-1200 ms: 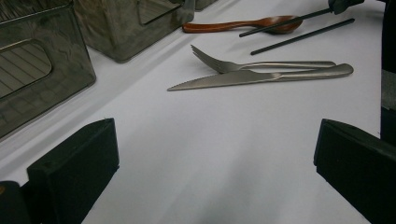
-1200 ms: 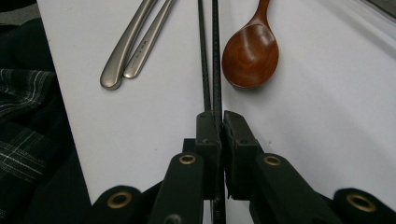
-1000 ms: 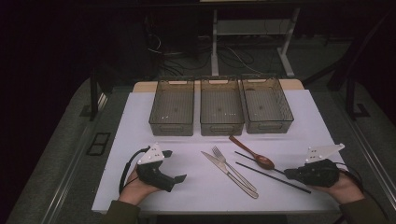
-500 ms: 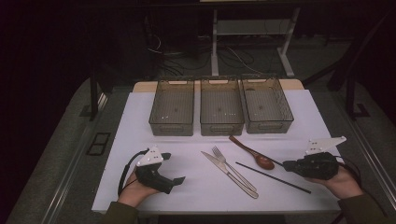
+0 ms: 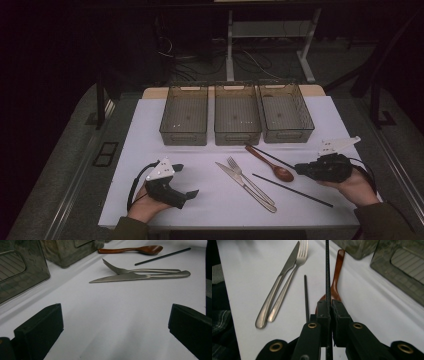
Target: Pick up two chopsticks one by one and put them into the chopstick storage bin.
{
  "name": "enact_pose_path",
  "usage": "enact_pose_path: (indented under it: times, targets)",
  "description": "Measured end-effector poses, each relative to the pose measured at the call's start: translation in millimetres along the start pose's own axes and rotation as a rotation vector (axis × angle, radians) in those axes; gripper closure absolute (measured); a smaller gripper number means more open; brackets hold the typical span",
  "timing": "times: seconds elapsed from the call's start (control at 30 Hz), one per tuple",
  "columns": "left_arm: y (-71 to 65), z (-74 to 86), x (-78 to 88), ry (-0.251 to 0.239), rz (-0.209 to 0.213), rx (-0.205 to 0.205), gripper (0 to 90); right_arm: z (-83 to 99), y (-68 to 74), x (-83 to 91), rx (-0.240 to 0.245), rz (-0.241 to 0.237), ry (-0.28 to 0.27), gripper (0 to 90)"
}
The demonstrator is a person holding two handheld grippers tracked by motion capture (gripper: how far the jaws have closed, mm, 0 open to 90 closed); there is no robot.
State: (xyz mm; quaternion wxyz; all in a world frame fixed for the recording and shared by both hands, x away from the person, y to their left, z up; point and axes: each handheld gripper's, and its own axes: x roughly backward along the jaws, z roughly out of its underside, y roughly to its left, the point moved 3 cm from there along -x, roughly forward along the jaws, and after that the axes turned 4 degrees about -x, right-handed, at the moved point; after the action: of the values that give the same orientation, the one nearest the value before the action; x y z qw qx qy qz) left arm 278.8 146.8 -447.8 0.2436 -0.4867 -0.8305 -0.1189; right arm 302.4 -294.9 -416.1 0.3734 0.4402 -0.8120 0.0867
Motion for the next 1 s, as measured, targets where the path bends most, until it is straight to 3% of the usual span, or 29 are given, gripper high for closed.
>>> enact_pose_path:
  times: [0.17,1.0]
  targets:
    - [1.6,0.1,-1.7,0.001,0.002,0.007,0.0,-12.3,-1.1,-6.8,-0.019,-0.001,-0.003,84.3]
    - [-2.0,0.8,-2.8,-0.001,0.022,0.012,0.0,-74.5,12.6,-44.9,-0.004,-0.001,-0.023,84.3]
